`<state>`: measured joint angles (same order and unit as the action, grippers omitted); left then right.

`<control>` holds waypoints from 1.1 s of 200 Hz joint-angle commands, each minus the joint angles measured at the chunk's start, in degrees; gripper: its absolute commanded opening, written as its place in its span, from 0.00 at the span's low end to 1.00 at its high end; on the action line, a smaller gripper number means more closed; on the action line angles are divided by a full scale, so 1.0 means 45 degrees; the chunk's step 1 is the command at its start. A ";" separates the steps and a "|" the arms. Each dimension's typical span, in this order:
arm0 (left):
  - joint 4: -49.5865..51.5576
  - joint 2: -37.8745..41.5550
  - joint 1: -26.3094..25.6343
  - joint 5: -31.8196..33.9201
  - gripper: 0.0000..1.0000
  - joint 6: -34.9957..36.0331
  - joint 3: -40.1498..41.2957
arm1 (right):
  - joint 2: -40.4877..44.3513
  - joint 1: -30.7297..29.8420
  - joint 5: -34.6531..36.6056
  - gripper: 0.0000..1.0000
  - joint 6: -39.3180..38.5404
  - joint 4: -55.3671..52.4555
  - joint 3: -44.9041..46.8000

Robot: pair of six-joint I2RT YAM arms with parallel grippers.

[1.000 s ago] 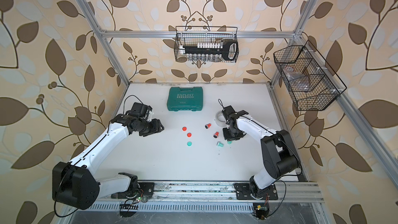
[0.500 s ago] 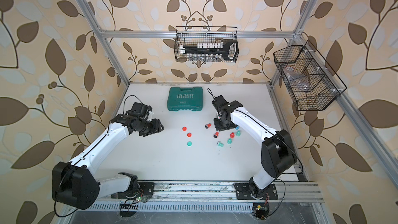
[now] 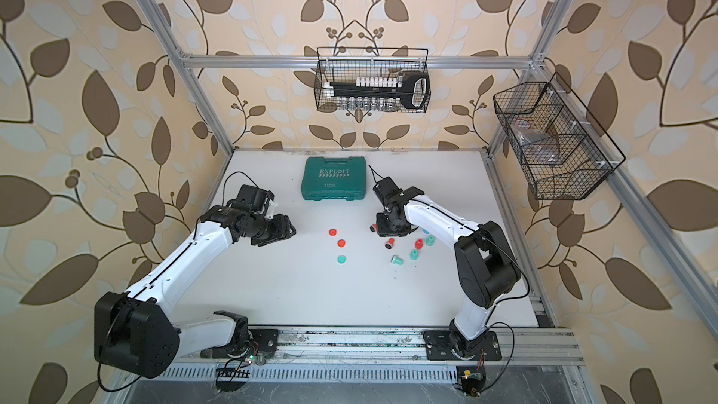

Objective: Close the stamp cap
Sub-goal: Place the stamp at the center of the board, then pick up the stamp from the center of the board.

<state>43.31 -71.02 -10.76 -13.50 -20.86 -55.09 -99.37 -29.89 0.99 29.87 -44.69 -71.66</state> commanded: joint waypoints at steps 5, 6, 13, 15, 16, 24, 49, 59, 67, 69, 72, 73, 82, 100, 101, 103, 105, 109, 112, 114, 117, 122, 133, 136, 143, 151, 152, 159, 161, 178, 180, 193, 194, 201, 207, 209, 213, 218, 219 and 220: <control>0.0044 0.0163 0.0102 -0.0046 0.61 0.0329 -0.0368 | -0.0288 -0.0029 -0.0145 0.49 0.0430 0.0338 0.0462; 0.0044 0.0161 0.0105 -0.0037 0.61 0.0334 -0.0361 | -0.0294 -0.0033 -0.0154 0.50 0.0422 0.0329 0.0468; 0.0049 0.0159 0.0107 -0.0048 0.61 0.0346 -0.0375 | -0.0346 -0.0029 -0.0160 0.51 0.0429 0.0323 0.0570; 0.0060 0.0158 0.0107 -0.0038 0.61 0.0341 -0.0375 | -0.0365 -0.0026 -0.0152 0.52 0.0432 0.0336 0.0586; 0.0052 0.0158 0.0107 -0.0033 0.61 0.0350 -0.0375 | -0.0372 -0.0032 -0.0147 0.53 0.0423 0.0338 0.0599; 0.0044 0.0158 0.0097 -0.0046 0.61 0.0343 -0.0375 | -0.0394 -0.0035 -0.0173 0.55 0.0434 0.0369 0.0716; 0.0044 0.0158 0.0107 -0.0046 0.61 0.0337 -0.0375 | -0.0514 -0.0045 -0.0436 0.59 0.0504 0.0490 0.1013; 0.0044 0.0159 0.0107 -0.0045 0.61 0.0324 -0.0375 | -0.0570 -0.0050 -0.0577 0.60 0.0503 0.0598 0.1111; 0.0044 0.0164 0.0107 -0.0046 0.61 0.0332 -0.0370 | -0.0594 -0.0041 -0.0730 0.61 0.0501 0.0741 0.1205; 0.0044 0.0160 0.0107 -0.0047 0.61 0.0342 -0.0374 | -0.0603 -0.0038 -0.0768 0.61 0.0504 0.0782 0.1224; 0.0044 0.0158 0.0102 -0.0048 0.61 0.0332 -0.0375 | -0.0626 -0.0047 -0.0829 0.61 0.0493 0.0830 0.1252; 0.0044 0.0158 0.0105 -0.0048 0.61 0.0326 -0.0375 | -0.0629 -0.0052 -0.0847 0.61 0.0492 0.0839 0.1264; 0.0044 0.0158 0.0107 -0.0030 0.61 0.0336 -0.0370 | -0.0690 -0.0053 -0.1079 0.61 0.0498 0.0971 0.1282; 0.0049 0.0139 0.0107 -0.0036 0.61 0.0348 -0.0375 | -0.0841 -0.0088 -0.1510 0.61 0.0541 0.1167 0.1258; 0.0046 0.0139 0.0107 -0.0032 0.61 0.0343 -0.0375 | -0.0854 -0.0102 -0.1520 0.61 0.0536 0.1184 0.1257; 0.0044 0.0139 0.0107 -0.0024 0.61 0.0331 -0.0375 | -0.0878 -0.0102 -0.1552 0.61 0.0532 0.1196 0.1246; 0.0044 0.0139 0.0107 -0.0012 0.61 0.0352 -0.0375 | -0.0894 -0.0117 -0.1603 0.61 0.0546 0.1213 0.1239; 0.0053 0.0139 0.0107 -0.0027 0.61 0.0349 -0.0358 | -0.0914 -0.0134 -0.1640 0.61 0.0534 0.1224 0.1206; 0.0047 0.0139 0.0107 -0.0026 0.61 0.0357 -0.0373 | -0.0948 -0.0162 -0.1692 0.61 0.0538 0.1252 0.1196; 0.0059 0.0139 0.0107 -0.0027 0.61 0.0354 -0.0374 | -0.0960 -0.0171 -0.1712 0.61 0.0542 0.1247 0.1178; 0.0063 0.0139 0.0102 -0.0028 0.61 0.0341 -0.0375 | -0.0981 -0.0181 -0.1770 0.61 0.0535 0.1257 0.1168; 0.0063 0.0139 0.0107 -0.0008 0.61 0.0348 -0.0370 | -0.1036 -0.0220 -0.1839 0.61 0.0542 0.1277 0.1129; 0.0063 0.0139 0.0107 0.0012 0.61 0.0354 -0.0363 | -0.1098 -0.0275 -0.2031 0.61 0.0524 0.1302 0.1075; 0.0063 0.0139 0.0105 0.0026 0.61 0.0351 -0.0373 | -0.1100 -0.0297 -0.2071 0.61 0.0513 0.1315 0.1048; 0.0063 0.0119 0.0097 0.0021 0.61 0.0338 -0.0374 | -0.1130 -0.0329 -0.2164 0.61 0.0496 0.1304 0.1013; 0.0073 0.0110 0.0107 0.0028 0.61 0.0354 -0.0375 | -0.1124 -0.0357 -0.2312 0.61 0.0449 0.1315 0.0994; 0.0068 0.0105 0.0107 0.0029 0.61 0.0356 -0.0375 | -0.1112 -0.0363 -0.2331 0.61 0.0431 0.1326 0.0989; 0.0063 0.0100 0.0097 0.0030 0.61 0.0355 -0.0375 | -0.1094 -0.0353 -0.2474 0.61 0.0384 0.1326 0.0963; 0.0063 0.0100 0.0104 0.0040 0.61 0.0358 -0.0375 | -0.1079 -0.0366 -0.2527 0.61 0.0357 0.1319 0.0953; 0.0069 0.0080 0.0107 0.0050 0.61 0.0350 -0.0374 | -0.0844 -0.0360 -0.2873 0.61 0.0039 0.1426 0.0921; 0.0070 0.0080 0.0107 0.0050 0.61 0.0352 -0.0375 | -0.0817 -0.0353 -0.2891 0.61 -0.0017 0.1403 0.0909; 0.0083 0.0080 0.0107 0.0031 0.61 0.0355 -0.0375 | -0.0641 -0.0369 -0.2935 0.61 -0.0671 0.1234 0.0719; 0.0083 0.0090 0.0107 0.0041 0.61 0.0357 -0.0375 | -0.0627 -0.0360 -0.2945 0.61 -0.0725 0.1217 0.0704; 0.0088 0.0077 0.0107 0.0050 0.61 0.0356 -0.0380 | -0.0555 -0.0343 -0.2898 0.61 -0.1275 0.1010 0.0563; 0.0088 0.0076 0.0107 0.0050 0.61 0.0351 -0.0375 | -0.0517 -0.0313 -0.2777 0.61 -0.1790 0.0775 0.0419; 0.0084 0.0064 0.0107 0.0060 0.61 0.0357 -0.0375 | -0.0515 -0.0297 -0.2730 0.61 -0.1963 0.0664 0.0339; 0.0088 0.0061 0.0097 0.0059 0.61 0.0349 -0.0375 | -0.0515 -0.0282 -0.2601 0.61 -0.2352 0.0464 0.0217; 0.0083 0.0062 0.0107 0.0067 0.61 0.0344 -0.0378 | -0.0515 -0.0282 -0.2402 0.61 -0.2834 0.0209 0.0060; 0.0083 0.0061 0.0107 0.0068 0.61 0.0351 -0.0376 | -0.0525 -0.0277 -0.2357 0.61 -0.2949 0.0148 0.0043; 0.0083 0.0061 0.0107 0.0069 0.61 0.0345 -0.0376 | -0.0530 -0.0275 -0.2314 0.61 -0.3045 0.0098 0.0005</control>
<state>43.33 -71.02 -10.76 -13.47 -20.84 -55.09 -103.50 -31.27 -10.52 26.06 -39.97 -67.77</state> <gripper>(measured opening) 0.611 0.613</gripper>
